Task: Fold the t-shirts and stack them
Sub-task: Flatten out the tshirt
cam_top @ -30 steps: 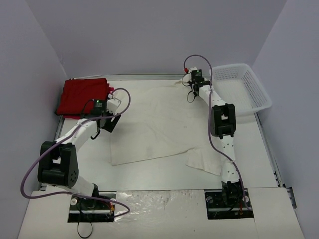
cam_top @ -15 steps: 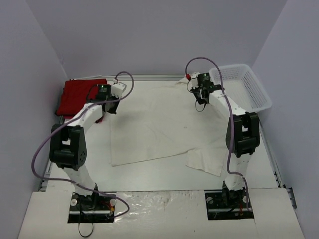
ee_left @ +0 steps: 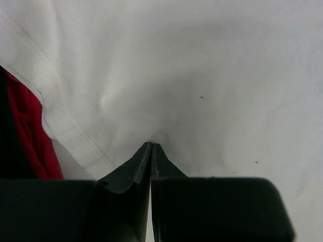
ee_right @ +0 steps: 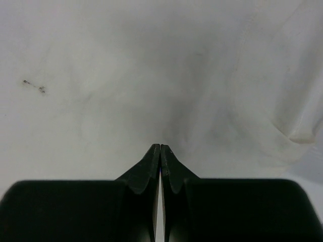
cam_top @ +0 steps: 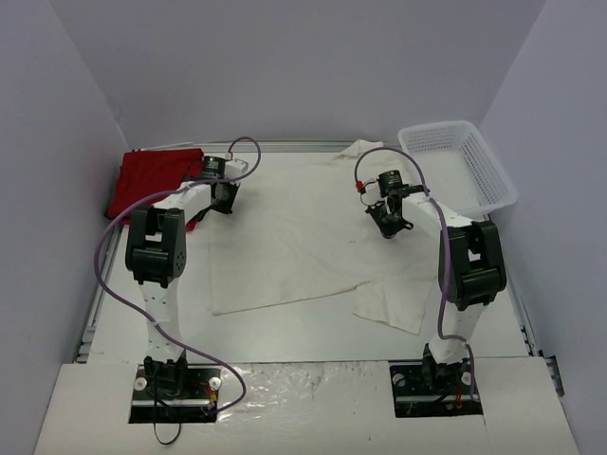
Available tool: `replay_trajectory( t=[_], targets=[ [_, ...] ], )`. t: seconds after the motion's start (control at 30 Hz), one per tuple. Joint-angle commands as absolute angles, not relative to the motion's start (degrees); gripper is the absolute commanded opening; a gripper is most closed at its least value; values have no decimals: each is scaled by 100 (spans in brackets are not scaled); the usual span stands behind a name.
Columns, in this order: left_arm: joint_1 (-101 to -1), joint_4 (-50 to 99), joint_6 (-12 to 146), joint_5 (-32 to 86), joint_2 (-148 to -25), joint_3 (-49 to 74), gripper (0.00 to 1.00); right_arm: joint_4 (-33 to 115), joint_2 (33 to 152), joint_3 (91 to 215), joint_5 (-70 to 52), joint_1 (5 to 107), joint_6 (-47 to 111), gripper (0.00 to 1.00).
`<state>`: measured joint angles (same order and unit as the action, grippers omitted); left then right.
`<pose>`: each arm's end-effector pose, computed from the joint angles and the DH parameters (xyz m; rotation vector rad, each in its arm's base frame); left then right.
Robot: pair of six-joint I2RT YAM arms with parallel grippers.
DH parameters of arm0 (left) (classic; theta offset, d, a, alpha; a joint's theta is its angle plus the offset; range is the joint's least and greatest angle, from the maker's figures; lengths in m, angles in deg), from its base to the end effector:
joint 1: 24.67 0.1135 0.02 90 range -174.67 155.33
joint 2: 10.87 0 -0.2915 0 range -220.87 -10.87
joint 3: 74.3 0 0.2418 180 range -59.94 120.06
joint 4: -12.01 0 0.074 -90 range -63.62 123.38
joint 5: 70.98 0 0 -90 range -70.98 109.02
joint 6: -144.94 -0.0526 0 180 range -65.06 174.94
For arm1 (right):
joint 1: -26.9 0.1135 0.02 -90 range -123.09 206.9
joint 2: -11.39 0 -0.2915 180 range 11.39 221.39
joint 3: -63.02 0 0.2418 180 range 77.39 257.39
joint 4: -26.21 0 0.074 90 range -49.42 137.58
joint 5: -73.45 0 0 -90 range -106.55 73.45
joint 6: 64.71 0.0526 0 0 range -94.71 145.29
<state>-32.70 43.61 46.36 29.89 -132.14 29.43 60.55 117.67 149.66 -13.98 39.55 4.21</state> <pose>0.4779 -0.0774 0.1947 0.4342 2.3811 -0.2258 0.3935 0.0907 0.2097 -0.7462 2.3982 -0.0038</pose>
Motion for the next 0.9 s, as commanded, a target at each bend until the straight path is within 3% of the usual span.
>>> replay_trajectory(
  t=[0.0,0.17,0.5,0.87],
  targets=[
    [-3276,4720,4765,2825,-13241,3366,3,6159,11658,15112,-1294,3903,463,0],
    [-3276,5054,4835,2614,-13531,3577,2,6176,11966,15227,-1233,3903,490,0],
    [-3267,6152,4809,2490,-14541,5106,2,6159,12292,15262,-1065,3912,481,0],
    [-3205,7884,4677,2174,-16089,7829,2,6185,12433,15297,-1074,3912,464,0]
  ],
)
